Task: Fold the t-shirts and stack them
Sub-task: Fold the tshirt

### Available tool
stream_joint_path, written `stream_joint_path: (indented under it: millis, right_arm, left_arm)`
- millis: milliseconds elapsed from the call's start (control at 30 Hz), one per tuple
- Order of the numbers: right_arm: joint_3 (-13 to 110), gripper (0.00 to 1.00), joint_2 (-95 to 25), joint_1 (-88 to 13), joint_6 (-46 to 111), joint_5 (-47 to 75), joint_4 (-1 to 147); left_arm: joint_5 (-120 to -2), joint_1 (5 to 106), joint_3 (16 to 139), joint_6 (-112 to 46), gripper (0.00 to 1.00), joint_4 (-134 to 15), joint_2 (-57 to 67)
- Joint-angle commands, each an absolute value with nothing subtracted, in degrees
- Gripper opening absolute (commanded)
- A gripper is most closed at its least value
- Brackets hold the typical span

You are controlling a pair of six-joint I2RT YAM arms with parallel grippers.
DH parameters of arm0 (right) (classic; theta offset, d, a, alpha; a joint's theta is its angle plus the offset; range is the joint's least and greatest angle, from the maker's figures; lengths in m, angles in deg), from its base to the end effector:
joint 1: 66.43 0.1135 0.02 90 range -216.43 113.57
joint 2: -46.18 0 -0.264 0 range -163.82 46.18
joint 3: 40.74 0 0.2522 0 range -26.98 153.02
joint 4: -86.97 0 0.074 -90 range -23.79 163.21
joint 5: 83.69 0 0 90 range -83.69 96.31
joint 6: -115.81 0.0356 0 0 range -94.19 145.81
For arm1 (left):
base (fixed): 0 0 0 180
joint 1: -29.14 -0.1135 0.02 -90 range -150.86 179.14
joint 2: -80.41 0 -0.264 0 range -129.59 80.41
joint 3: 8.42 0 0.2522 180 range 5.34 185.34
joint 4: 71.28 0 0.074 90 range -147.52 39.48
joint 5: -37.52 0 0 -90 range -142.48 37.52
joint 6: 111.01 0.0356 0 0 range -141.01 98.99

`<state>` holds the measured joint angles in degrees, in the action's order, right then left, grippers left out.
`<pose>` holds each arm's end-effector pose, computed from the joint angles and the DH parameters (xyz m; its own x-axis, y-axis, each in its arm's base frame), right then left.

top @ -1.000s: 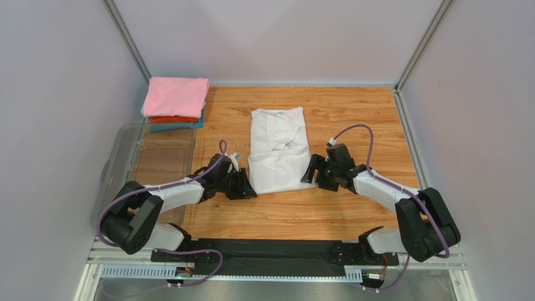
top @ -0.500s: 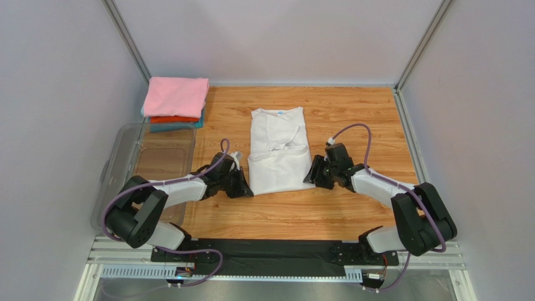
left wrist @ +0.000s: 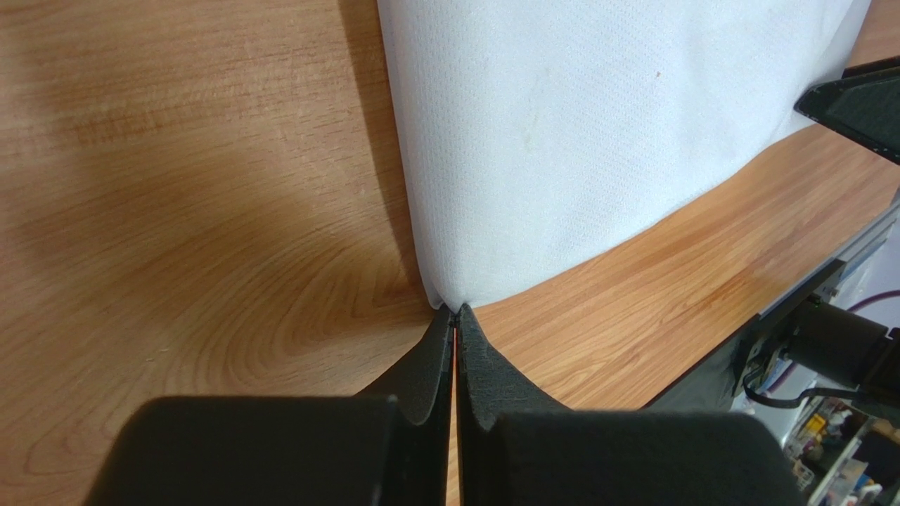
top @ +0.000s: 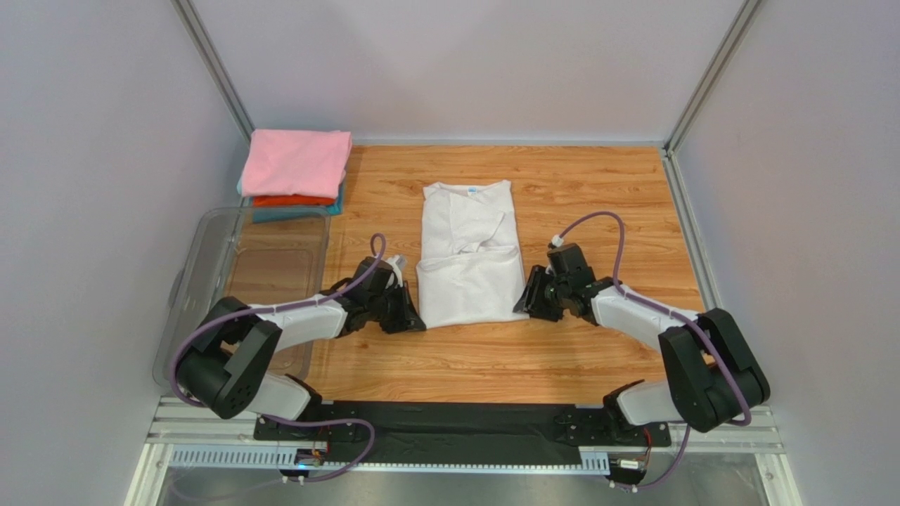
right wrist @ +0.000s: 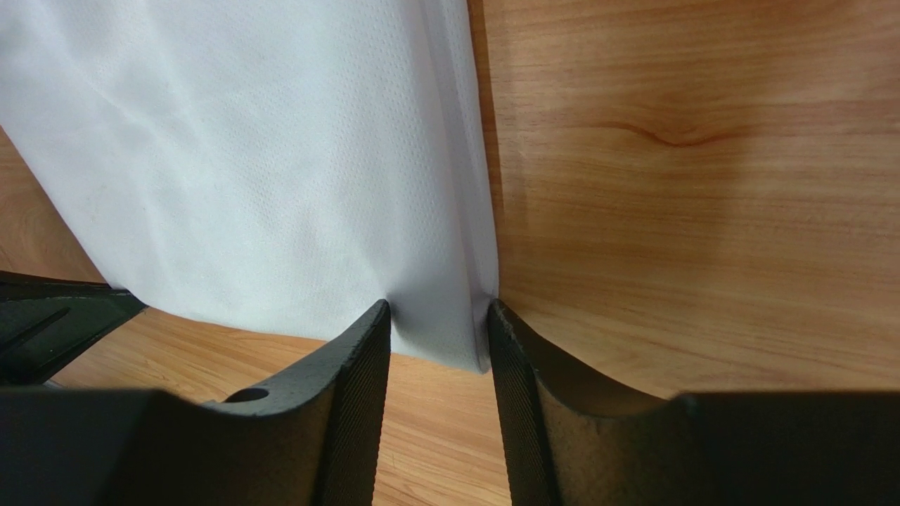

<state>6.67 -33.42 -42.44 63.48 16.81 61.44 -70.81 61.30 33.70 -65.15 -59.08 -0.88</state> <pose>0.2203 0.1051 0.1467 -0.9100 0.2527 -0.3286 0.0852 0.8898 0.4483 0.1996 -0.1387 0.1310 -0.9422 -0.1885 -0.2769 0.0213 0.7913 -0.6111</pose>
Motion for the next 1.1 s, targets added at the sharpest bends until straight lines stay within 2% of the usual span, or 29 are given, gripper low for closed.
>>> stream_joint_path:
  millis: [0,233,367,433,567,700,933,1067]
  right_arm:
    - [4.3,0.40,-31.3,-42.2,62.5,15.5,57.0]
    - [1.0,0.32,-29.0,-41.9,62.8,17.3,58.0]
    - [-0.8,0.21,-28.5,-41.5,63.2,19.7,59.9]
    - [-1.7,0.13,-28.4,-41.2,63.3,20.9,60.9]
    - [-3.5,0.05,-26.2,-40.5,63.9,22.2,61.9]
    - [-5.3,0.00,-19.5,-39.5,63.9,22.7,58.4]
    - [-5.0,0.00,0.5,-34.9,65.4,25.9,40.0]
    - [-1.8,0.00,12.0,-32.8,66.4,31.9,31.1]
  left_arm:
    - [-68.6,61.4,31.1,-62.9,0.00,-56.6,0.9]
    - [-68.2,61.7,28.8,-63.8,0.00,-57.3,4.2]
    - [-68.4,62.4,27.9,-64.8,0.00,-59.6,4.4]
    - [-68.6,63.0,27.3,-65.1,0.00,-59.9,4.4]
    - [-69.1,63.7,26.3,-65.3,0.00,-59.2,6.4]
    - [-68.0,64.7,25.0,-63.2,0.00,-52.3,15.4]
    - [-68.3,69.9,25.2,-62.4,0.00,-36.2,37.1]
    - [-71.8,71.1,26.4,-63.8,0.00,-29.5,48.5]
